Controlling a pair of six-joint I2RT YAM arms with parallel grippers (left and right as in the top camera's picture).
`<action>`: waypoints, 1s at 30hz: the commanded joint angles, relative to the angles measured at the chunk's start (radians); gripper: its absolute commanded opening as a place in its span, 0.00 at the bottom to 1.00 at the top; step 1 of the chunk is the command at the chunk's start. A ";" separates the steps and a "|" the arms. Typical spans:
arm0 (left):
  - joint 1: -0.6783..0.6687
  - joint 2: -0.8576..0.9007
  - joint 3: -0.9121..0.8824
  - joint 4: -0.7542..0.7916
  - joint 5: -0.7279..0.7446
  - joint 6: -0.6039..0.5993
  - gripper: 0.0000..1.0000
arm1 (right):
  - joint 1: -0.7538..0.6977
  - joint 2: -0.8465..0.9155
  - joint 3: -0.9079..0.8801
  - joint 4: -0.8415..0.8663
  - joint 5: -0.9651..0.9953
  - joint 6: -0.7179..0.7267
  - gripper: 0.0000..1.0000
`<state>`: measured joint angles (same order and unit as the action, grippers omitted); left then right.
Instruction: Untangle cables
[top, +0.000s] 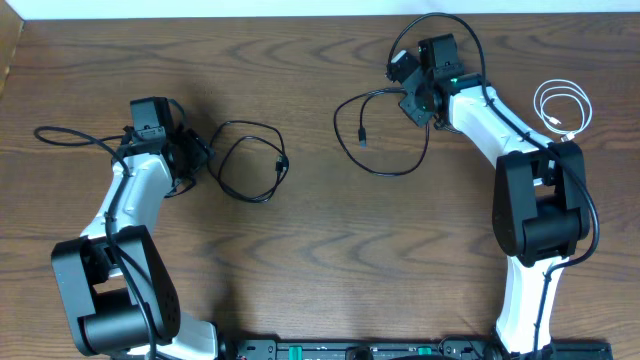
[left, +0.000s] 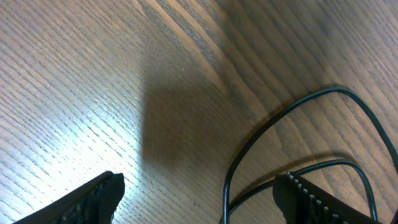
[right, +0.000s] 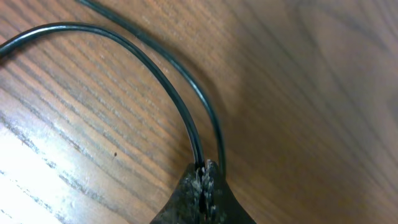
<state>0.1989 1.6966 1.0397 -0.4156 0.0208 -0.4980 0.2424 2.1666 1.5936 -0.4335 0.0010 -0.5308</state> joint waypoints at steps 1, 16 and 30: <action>-0.002 -0.004 -0.006 -0.002 -0.002 -0.006 0.81 | 0.002 0.025 -0.003 0.019 0.008 -0.010 0.04; -0.002 -0.004 -0.006 -0.002 -0.002 -0.006 0.81 | -0.002 0.034 -0.006 0.003 0.008 -0.009 0.80; -0.002 -0.004 -0.006 -0.002 -0.002 -0.006 0.81 | -0.055 0.064 -0.075 0.029 -0.055 0.002 0.64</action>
<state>0.1989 1.6966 1.0397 -0.4156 0.0212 -0.4980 0.2035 2.2013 1.5478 -0.3977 -0.0109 -0.5385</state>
